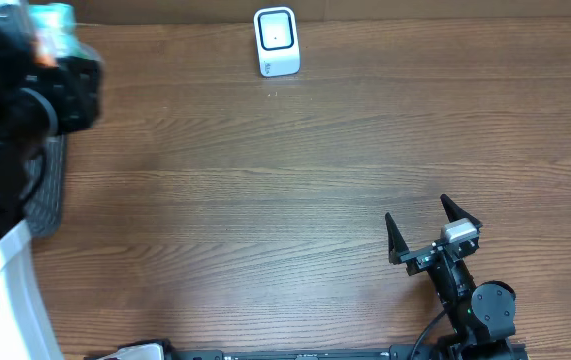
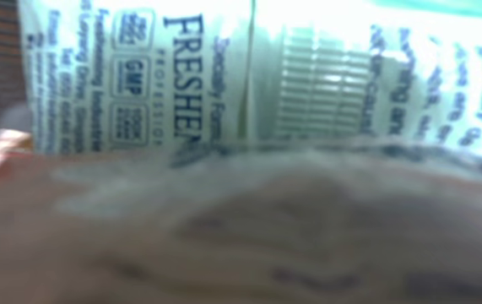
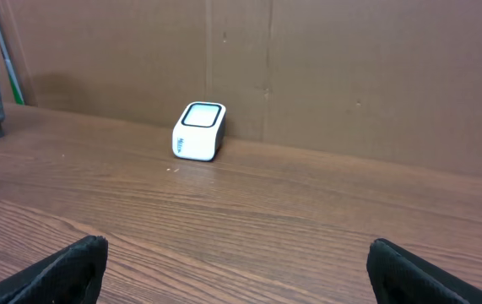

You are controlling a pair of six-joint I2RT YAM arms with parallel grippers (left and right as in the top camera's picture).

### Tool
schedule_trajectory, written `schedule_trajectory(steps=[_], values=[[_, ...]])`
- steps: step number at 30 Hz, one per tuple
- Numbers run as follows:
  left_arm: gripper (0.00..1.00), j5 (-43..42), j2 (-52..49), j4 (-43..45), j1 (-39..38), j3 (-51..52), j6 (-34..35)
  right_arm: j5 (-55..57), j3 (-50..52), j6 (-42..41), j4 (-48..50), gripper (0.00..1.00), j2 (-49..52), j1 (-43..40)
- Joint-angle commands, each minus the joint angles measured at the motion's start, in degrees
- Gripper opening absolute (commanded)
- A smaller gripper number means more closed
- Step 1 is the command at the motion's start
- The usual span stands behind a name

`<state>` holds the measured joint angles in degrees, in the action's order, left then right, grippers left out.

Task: Scan the item barcode
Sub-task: 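Carry the held items out of the basket to the table center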

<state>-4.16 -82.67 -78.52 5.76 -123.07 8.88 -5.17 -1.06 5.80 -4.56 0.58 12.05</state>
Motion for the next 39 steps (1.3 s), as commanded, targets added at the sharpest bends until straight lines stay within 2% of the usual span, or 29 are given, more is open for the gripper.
schedule_trajectory(steps=[1,13,24,39], values=[[0.39,1.4,-0.2,0.0,-8.0,1.0,0.6,-0.2,0.6,-0.2,0.2,1.0,-0.3,0.1],[0.4,1.8,-4.5,2.3,-28.1,14.6,3.5,-0.2,0.6,-0.2,0.2,1.0,-0.3,0.1],[0.4,1.8,-9.6,18.9,-42.1,33.6,8.5,-0.2,0.6,-0.2,0.2,1.0,-0.3,0.1],[0.4,1.8,-23.0,26.4,-53.9,36.1,9.3,-0.2,0.6,-0.2,0.2,1.0,-0.3,0.1]])
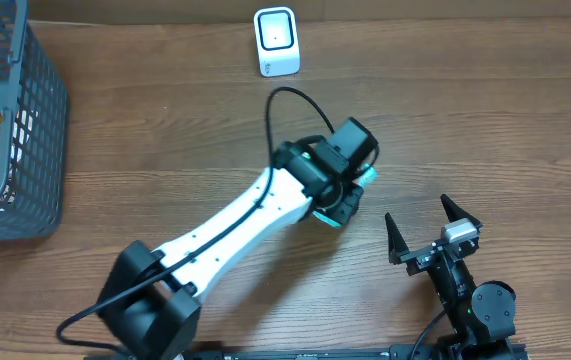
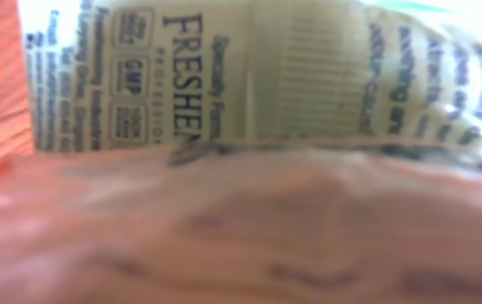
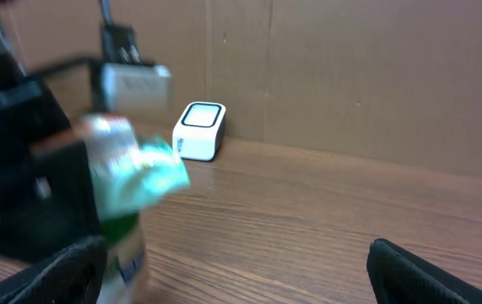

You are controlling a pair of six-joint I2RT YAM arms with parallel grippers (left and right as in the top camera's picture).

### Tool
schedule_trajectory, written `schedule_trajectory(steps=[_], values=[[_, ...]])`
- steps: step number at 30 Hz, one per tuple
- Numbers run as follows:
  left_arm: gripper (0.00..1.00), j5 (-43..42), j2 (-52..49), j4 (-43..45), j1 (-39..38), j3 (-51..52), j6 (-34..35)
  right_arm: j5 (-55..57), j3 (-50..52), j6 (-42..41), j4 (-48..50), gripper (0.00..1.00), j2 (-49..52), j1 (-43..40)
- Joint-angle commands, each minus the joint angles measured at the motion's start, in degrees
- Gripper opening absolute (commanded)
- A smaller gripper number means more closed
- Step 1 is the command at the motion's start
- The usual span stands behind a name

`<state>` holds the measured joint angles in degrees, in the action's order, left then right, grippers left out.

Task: Scan the item barcode
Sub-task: 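Carry the held items out of the basket to the table center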

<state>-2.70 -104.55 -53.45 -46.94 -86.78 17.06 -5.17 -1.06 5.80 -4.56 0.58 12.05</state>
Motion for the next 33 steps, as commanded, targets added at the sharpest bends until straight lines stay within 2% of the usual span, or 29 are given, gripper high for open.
schedule_trajectory(steps=[1,14,22,33], values=[[0.4,0.3,-1.7,1.8,-1.6,-0.2,1.2,-0.2,0.6,-0.2,0.2,1.0,-0.3,0.1],[0.4,0.9,-3.5,5.0,-3.0,-0.2,2.3,-0.2,0.6,-0.2,0.2,1.0,-0.3,0.1],[0.41,4.3,-4.9,6.4,-3.1,0.4,2.4,-0.2,0.6,-0.2,0.2,1.0,-0.3,0.1],[0.44,2.6,-9.4,7.8,-3.7,0.4,1.6,-0.2,0.6,-0.2,0.2,1.0,-0.3,0.1]])
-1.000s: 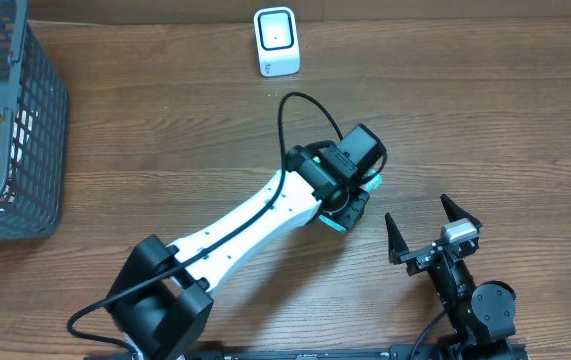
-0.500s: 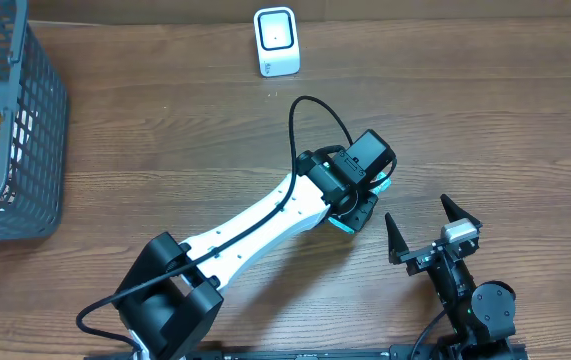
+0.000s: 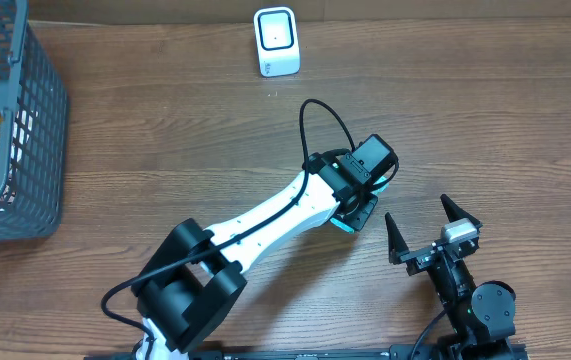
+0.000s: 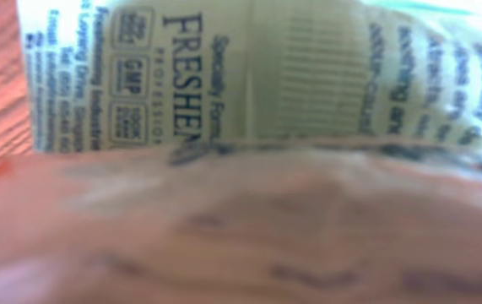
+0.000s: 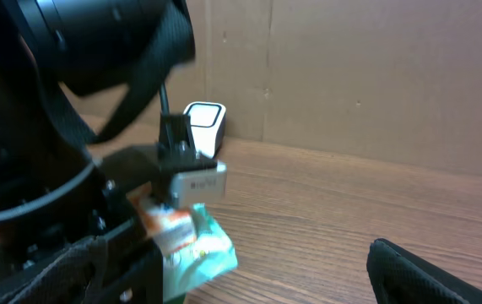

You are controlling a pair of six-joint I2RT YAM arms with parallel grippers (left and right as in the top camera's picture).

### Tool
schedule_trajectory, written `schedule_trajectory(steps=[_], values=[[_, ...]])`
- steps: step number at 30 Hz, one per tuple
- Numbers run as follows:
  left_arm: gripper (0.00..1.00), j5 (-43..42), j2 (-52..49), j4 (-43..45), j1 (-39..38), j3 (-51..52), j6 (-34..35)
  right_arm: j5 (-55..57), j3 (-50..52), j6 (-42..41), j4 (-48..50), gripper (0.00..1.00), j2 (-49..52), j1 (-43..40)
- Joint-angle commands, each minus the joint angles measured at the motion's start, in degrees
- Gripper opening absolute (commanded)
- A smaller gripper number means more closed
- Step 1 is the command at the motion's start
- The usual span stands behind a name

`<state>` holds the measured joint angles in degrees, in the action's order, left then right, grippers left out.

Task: Scan the item barcode
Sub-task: 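Carry the held items out of the basket to the table center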

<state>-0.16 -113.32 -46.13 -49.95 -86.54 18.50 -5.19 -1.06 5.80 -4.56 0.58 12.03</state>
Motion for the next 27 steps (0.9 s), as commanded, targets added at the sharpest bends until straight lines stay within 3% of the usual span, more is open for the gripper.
schedule_trajectory(steps=[1,15,27], values=[[0.47,0.1,-0.7,0.5,-0.7,0.2,0.1,-0.2,0.6,-0.2,0.2,1.0,-0.3,0.2],[1.0,-1.2,-0.7,0.5,-0.7,0.1,0.2,-0.2,0.6,-0.2,0.2,1.0,-0.3,0.2],[1.0,-0.9,1.2,-3.8,1.0,-4.8,0.1,-0.2,0.6,-0.2,0.2,1.0,-0.3,0.2]])
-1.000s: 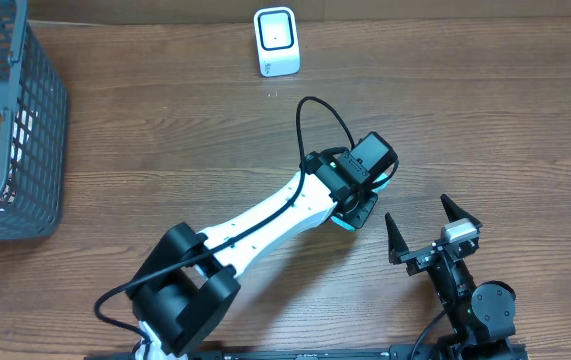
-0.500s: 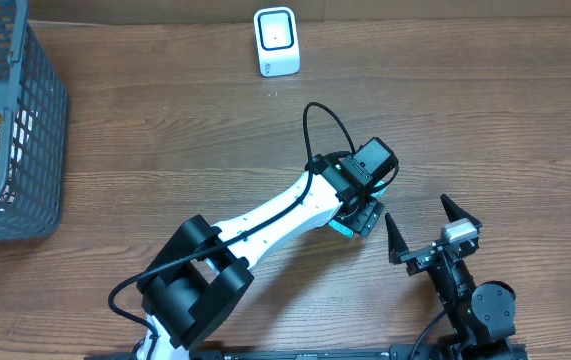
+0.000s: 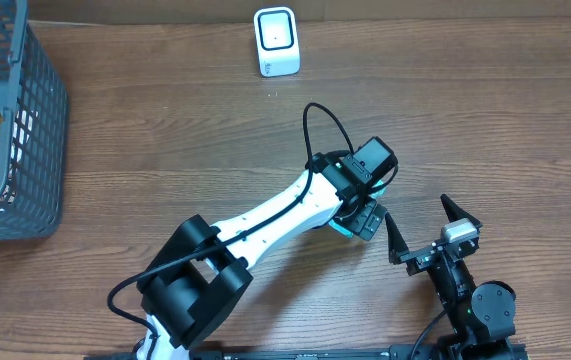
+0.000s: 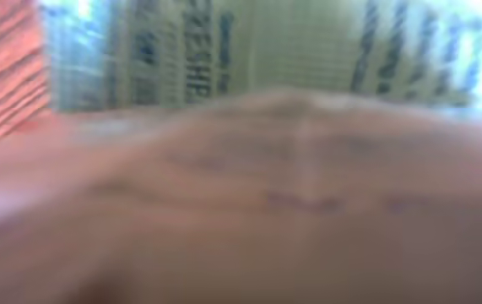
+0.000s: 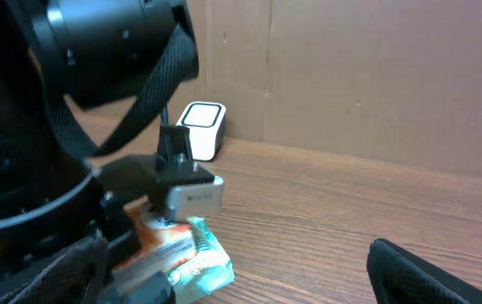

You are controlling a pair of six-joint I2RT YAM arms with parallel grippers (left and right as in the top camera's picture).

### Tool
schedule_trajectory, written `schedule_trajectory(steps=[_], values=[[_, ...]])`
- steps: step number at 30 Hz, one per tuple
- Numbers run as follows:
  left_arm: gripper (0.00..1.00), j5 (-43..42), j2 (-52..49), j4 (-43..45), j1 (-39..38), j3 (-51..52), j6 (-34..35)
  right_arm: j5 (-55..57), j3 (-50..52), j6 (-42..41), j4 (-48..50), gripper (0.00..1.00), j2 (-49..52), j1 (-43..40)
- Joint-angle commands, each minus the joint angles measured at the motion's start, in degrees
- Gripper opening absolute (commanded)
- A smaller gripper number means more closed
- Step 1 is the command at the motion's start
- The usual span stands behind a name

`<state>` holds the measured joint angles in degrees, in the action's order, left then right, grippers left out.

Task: Scan the item barcode
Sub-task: 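Carry the held items out of the basket to the table center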

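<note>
The item is a teal and orange pouch (image 5: 197,260) printed with small text. It lies on the wooden table (image 3: 165,130) right of centre, under my left gripper (image 3: 358,216). That gripper's jaws look spread around the pouch, open. In the left wrist view the pouch (image 4: 266,51) is a blurred strip along the top. The white barcode scanner (image 3: 276,41) stands at the table's far edge, well away from the pouch. Just right of the pouch, my right gripper (image 3: 416,208) stands open with nothing in it.
A dark grey wire basket (image 3: 37,130) with packets inside sits at the far left. A brown cardboard wall (image 5: 350,76) rises behind the scanner. My left arm (image 3: 265,225) stretches diagonally across the middle of the table.
The pouch has dropped lower and tilted onto the table in front of the right gripper. It has shifted up and away in the left wrist view. The left jaws have spread.
My left gripper held the pouch over the basket at the far left. Then it held it right of the table's centre, and after that closer to the right gripper. Now the pouch rests on the table there. The right arm has not moved.
</note>
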<state>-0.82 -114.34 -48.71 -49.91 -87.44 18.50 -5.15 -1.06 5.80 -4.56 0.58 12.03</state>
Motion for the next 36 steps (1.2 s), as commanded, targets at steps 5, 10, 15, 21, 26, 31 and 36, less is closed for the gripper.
schedule_trajectory(steps=[5,10,15,21,26,31,36], values=[[1.0,-0.2,2.3,-2.4,1.1,-5.1,-0.1,-0.2,0.6,-0.2,0.2,1.0,-0.3,0.2],[1.0,-0.2,2.3,-2.4,1.1,-5.1,-0.6,-0.2,0.6,-0.2,0.2,1.0,-0.3,0.2],[1.0,0.2,2.4,-1.8,1.2,-5.2,-0.7,-0.2,0.6,-0.2,0.2,1.0,-0.3,0.2],[1.0,0.3,2.4,-3.8,1.2,-9.4,-2.3,-0.2,0.6,-0.2,0.2,1.0,-0.3,0.2],[1.0,2.8,2.4,-6.4,1.2,-12.6,-2.3,-0.2,0.6,-0.2,0.2,1.0,-0.3,0.2],[1.0,4.2,2.4,-6.9,1.1,-12.7,-2.2,-0.2,0.6,-0.2,0.2,1.0,-0.3,0.2],[1.0,3.6,2.3,-7.0,1.1,-11.8,-2.2,-0.2,0.6,-0.2,0.2,1.0,-0.3,0.2]])
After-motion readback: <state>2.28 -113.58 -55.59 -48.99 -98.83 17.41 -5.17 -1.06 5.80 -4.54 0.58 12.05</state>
